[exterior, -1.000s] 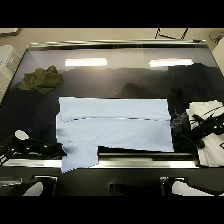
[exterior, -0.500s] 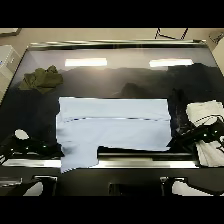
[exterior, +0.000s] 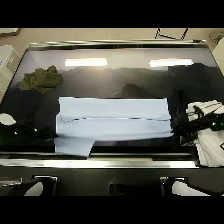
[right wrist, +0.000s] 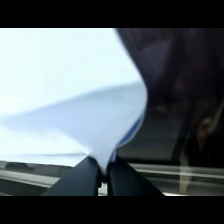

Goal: Fold the clothes and pants, and hang the long-sleeved shirts on hangers.

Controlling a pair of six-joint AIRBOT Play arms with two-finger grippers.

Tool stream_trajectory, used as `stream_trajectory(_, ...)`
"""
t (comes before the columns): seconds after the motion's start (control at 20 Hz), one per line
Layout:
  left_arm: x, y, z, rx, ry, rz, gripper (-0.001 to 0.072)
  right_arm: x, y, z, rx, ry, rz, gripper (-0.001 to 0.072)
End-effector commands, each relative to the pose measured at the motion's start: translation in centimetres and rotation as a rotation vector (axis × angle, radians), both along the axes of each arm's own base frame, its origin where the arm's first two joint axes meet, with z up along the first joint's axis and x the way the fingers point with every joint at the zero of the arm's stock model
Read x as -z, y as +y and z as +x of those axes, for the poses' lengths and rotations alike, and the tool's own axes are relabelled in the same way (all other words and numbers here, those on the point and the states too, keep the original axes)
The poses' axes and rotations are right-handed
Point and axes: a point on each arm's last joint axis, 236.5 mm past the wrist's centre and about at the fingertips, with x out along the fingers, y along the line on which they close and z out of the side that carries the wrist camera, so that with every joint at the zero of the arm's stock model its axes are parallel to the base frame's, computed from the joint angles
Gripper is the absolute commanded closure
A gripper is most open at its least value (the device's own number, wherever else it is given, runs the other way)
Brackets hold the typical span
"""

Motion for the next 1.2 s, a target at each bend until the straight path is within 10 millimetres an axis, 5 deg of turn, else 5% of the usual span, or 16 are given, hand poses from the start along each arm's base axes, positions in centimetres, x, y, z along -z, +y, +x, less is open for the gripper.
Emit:
stream_trajectory(0.0, -5.9, 1.5, 7.7, -0.092, -0.218, 0.046, 0.0685, -4.2, -0.3, 6.2, 0.031, -0.145, -0.044, 0.0667)
stream_trajectory(0.1, -6.7, 1.3, 11.6, -0.093, -0.262, 0.050, 0.0686, -4.0, 0.0, 9.7, 0.024, -0.189, -0.088, 0.0666)
stream_trajectory(0.25, -4.6, 0.4, 16.1, -0.055, -0.224, 0.040, 0.0685, -2.4, -0.4, 14.4, 0.077, -0.200, -0.101, 0.0666)
stream_trajectory(0.45, -1.3, 0.1, 21.1, -0.045, -0.186, 0.024, 0.0684, 0.8, -1.1, 16.9, 0.139, -0.176, -0.091, 0.0664)
stream_trajectory(0.55, 0.1, -0.1, 22.3, -0.067, -0.160, 0.003, 0.0684, 2.1, -1.0, 17.4, 0.149, -0.175, -0.081, 0.0664)
stream_trajectory(0.7, 3.3, -0.4, 21.3, -0.084, -0.053, -0.013, 0.0683, 3.1, -0.5, 17.5, 0.147, -0.162, -0.052, 0.0648)
stream_trajectory(0.8, 4.0, -0.7, 20.3, -0.069, -0.004, -0.021, 0.0623, 2.6, -0.1, 17.2, 0.109, -0.165, -0.028, 0.0542)
stream_trajectory(0.9, 3.2, -0.1, 19.7, -0.058, 0.015, -0.029, 0.0290, 1.3, -0.7, 15.8, -0.055, -0.200, -0.019, 0.0132)
stream_trajectory(0.95, 2.5, 0.4, 19.2, -0.054, 0.033, -0.036, 0.0171, 1.1, -2.1, 15.2, -0.079, -0.196, -0.034, 0.0035)
stream_trajectory(1.05, 1.0, 1.2, 18.5, -0.055, 0.041, -0.044, 0.0172, 1.5, -4.2, 14.8, -0.024, -0.179, -0.047, 0.0035)
stream_trajectory(1.15, -0.6, 1.4, 18.6, -0.058, 0.008, -0.041, 0.0173, 2.7, -4.0, 14.8, -0.007, -0.154, -0.030, 0.0026)
